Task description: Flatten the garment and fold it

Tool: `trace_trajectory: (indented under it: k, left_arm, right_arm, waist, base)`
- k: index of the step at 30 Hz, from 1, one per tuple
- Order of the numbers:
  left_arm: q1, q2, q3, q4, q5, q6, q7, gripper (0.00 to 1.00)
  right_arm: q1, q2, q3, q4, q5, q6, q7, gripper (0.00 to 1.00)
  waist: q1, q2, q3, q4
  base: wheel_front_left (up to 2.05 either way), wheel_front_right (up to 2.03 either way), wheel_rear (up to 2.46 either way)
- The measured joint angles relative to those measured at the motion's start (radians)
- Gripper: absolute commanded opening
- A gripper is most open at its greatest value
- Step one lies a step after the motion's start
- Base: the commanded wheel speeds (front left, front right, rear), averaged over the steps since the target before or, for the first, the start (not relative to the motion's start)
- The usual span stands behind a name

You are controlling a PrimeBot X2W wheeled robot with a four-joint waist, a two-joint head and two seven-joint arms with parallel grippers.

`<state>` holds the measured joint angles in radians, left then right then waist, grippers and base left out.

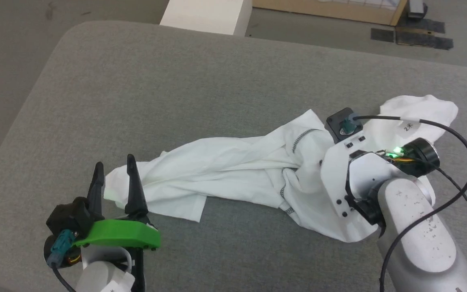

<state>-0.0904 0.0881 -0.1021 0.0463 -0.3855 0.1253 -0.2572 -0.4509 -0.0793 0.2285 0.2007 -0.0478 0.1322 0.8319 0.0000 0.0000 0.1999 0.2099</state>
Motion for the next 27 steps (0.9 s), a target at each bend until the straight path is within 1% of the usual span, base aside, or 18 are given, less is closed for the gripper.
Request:
trace_trajectory:
  k: [2, 3, 6, 9, 12, 14, 16, 17, 20, 22, 26, 27]
  left_arm:
    - [-0.004, -0.006, 0.013, 0.015, 0.007, -0.013, 0.0, 1.0]
    - [-0.005, -0.01, 0.021, 0.02, 0.012, -0.019, 0.0, 1.0]
    - [-0.004, -0.02, 0.04, 0.034, 0.031, -0.03, 0.0, 1.0]
    - [-0.004, -0.022, 0.06, 0.048, 0.042, -0.044, 0.0, 1.0]
    - [-0.003, -0.025, 0.071, 0.058, 0.053, -0.055, 0.0, 1.0]
    - [-0.002, -0.025, 0.073, 0.058, 0.061, -0.056, 0.0, 1.0]
    - [0.0, -0.026, 0.074, 0.057, 0.062, -0.059, 0.0, 1.0]
    - [0.003, -0.026, 0.074, 0.058, 0.065, -0.062, 0.0, 1.0]
    - [0.007, -0.028, 0.074, 0.06, 0.071, -0.064, 0.0, 1.0]
    - [0.007, -0.028, 0.074, 0.063, 0.076, -0.07, 0.0, 1.0]
    - [0.007, -0.029, 0.074, 0.073, 0.088, -0.08, -0.001, 1.0]
    - [0.007, -0.029, 0.074, 0.073, 0.089, -0.081, -0.001, 1.0]
  right_arm:
    - [0.0, -0.015, -0.002, -0.007, 0.007, 0.0, 0.003, 0.0]
    - [0.0, -0.016, -0.015, -0.018, 0.013, 0.0, -0.014, 0.0]
    - [0.0, -0.011, -0.084, -0.068, 0.029, 0.0, -0.112, 0.0]
    - [0.007, 0.006, -0.189, -0.138, 0.051, 0.0, -0.214, 0.0]
    - [0.046, 0.021, -0.328, -0.223, 0.062, 0.0, -0.292, 0.0]
    - [0.091, 0.027, -0.444, -0.282, 0.067, 0.0, -0.335, 0.0]
    - [0.139, 0.028, -0.555, -0.324, 0.074, 0.0, -0.354, 0.0]
    - [0.166, 0.028, -0.612, -0.331, 0.097, 0.0, -0.358, 0.0]
    - [0.254, 0.027, -0.752, -0.303, 0.141, 0.0, -0.357, 0.0]
    - [0.318, 0.027, -0.813, -0.252, 0.166, 0.0, -0.352, 0.0]
    - [0.416, 0.029, -0.839, -0.14, 0.198, 0.0, -0.329, 0.0]
    - [0.433, 0.029, -0.835, -0.122, 0.198, 0.0, -0.33, 0.2]
  waist:
    - [0.0, 0.0, 0.007, 0.01]
    - [0.0, 0.0, 0.009, 0.014]
    - [0.0, 0.0, 0.005, 0.014]
    - [0.0, 0.0, -0.006, 0.005]
    - [0.0, 0.0, -0.022, -0.013]
    - [0.0, 0.0, -0.034, -0.028]
    - [0.0, 0.0, -0.044, -0.043]
    - [0.0, 0.0, -0.048, -0.051]
    - [0.0, 0.0, -0.059, -0.076]
    - [0.0, 0.0, -0.065, -0.093]
    - [0.0, 0.0, -0.07, -0.121]
    - [0.0, 0.0, -0.07, -0.127]
  base:
    - [0.0, 0.0, 0.0]
    - [0.0, 0.0, 0.0]
    - [0.0, 0.0, 0.0]
    - [0.0, 0.0, 0.0]
    - [0.0, 0.0, 0.0]
    - [0.0, 0.0, 0.0]
    - [0.0, 0.0, 0.0]
    - [0.0, 0.0, 0.0]
    - [0.0, 0.0, 0.0]
    - [0.0, 0.0, 0.0]
    - [0.0, 0.0, 0.0]
    - [0.0, 0.0, 0.0]
